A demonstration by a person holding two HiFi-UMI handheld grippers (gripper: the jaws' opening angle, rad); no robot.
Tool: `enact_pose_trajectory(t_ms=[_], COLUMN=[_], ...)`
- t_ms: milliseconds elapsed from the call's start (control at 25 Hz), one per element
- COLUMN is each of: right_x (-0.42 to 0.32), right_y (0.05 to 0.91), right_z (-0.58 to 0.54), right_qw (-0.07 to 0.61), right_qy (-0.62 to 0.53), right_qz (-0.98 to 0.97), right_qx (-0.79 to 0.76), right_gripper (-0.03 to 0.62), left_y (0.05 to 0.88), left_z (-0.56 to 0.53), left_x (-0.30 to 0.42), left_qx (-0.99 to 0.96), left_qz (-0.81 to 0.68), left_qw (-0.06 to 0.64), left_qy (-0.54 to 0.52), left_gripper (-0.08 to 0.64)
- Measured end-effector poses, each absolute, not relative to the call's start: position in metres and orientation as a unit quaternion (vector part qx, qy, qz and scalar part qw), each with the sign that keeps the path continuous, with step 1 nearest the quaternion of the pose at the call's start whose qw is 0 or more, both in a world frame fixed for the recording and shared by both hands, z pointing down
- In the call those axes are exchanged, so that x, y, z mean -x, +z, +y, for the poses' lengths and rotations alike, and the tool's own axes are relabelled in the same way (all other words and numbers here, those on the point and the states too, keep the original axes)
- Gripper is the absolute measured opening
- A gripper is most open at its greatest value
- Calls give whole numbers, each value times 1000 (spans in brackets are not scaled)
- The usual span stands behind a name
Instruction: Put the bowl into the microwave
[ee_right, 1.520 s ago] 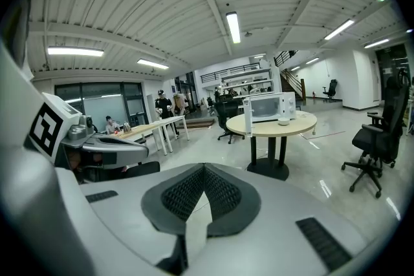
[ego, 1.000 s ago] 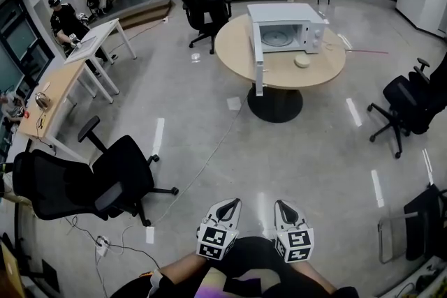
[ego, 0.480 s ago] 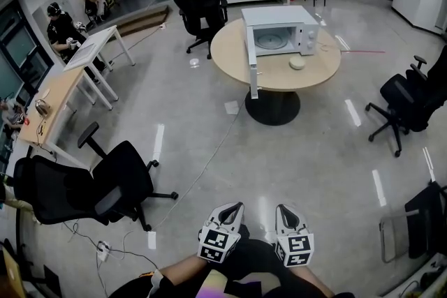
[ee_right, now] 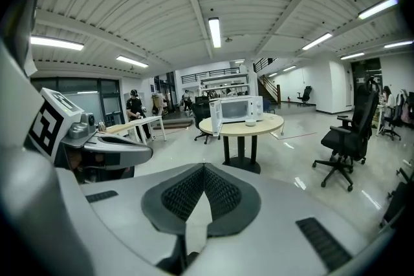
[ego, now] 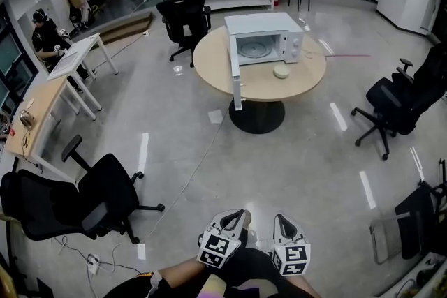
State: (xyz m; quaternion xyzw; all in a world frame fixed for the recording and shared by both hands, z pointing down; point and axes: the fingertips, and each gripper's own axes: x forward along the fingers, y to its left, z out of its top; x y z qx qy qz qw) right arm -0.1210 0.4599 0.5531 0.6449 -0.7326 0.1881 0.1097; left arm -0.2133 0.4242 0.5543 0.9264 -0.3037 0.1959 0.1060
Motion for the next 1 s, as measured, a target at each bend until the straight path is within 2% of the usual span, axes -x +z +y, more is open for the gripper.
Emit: enact_pose_trajectory(t_ms=[440, 1000], right_x=[95, 57], right_y=[570, 549], right_z=[391, 304], right_qw=[117, 137], right_qy=[221, 210], right_qz=[-718, -697], right_qx=[-649, -672], right_gripper=[15, 16], left_y=[565, 545], left_z=[348, 257], left_x=[179, 132], left_qx=[-927, -943], left_qz=[-282, -249], left_qw=[115, 123], left_qy=[218, 184], left_gripper=[48, 48])
